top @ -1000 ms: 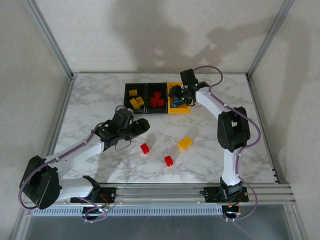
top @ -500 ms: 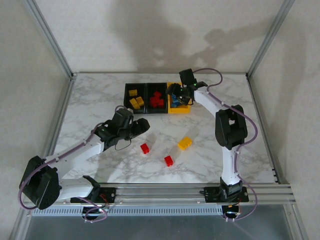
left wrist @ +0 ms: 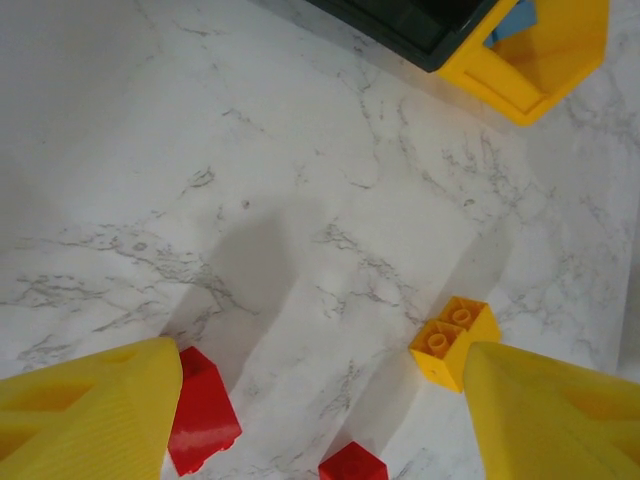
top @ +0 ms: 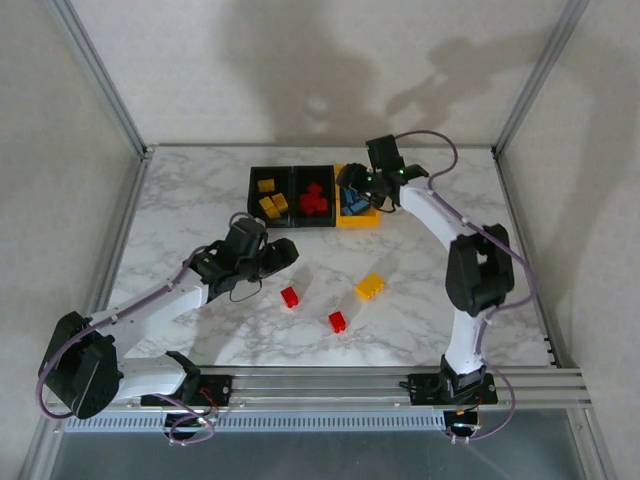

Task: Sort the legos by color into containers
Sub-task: Place the lego in the container, then pick up the lego from the middle-left of the table.

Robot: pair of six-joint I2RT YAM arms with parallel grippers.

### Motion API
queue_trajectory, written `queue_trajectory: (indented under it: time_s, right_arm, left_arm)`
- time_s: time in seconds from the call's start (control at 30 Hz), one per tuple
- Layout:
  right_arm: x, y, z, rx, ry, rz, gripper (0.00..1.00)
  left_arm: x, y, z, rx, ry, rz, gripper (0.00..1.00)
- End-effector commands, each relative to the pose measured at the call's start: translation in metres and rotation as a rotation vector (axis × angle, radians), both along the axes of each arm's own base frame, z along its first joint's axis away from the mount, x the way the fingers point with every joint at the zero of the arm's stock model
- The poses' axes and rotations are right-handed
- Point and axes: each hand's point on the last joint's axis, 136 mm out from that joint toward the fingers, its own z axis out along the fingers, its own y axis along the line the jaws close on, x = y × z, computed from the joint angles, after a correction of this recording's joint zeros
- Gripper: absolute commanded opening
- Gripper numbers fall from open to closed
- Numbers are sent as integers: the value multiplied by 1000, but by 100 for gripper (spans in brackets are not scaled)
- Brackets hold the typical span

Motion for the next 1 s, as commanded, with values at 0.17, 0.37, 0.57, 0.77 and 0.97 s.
queue_trajectory:
  time_s: [0.17, 0.37, 0.57, 0.77, 0.97]
  right_arm:
    - [-85, -14, -6, -67, -27, 181, 72]
    - [-155, -3, -15, -26, -20, 396, 71]
    - [-203, -7, -39, -17, 30, 466, 71]
    - [-218, -10, -53, 6, 61, 464, 70]
    - [-221, -10, -56, 15, 58, 462, 69]
  left_arm:
    - [-32, 10, -34, 138, 127, -24, 73]
    - [-45, -3, -59, 209, 196, -36, 72]
    - [-50, -4, -82, 308, 246, -13, 71]
    - [-48, -17, -98, 332, 263, -33, 67]
    - [-44, -19, -102, 363, 260, -46, 49]
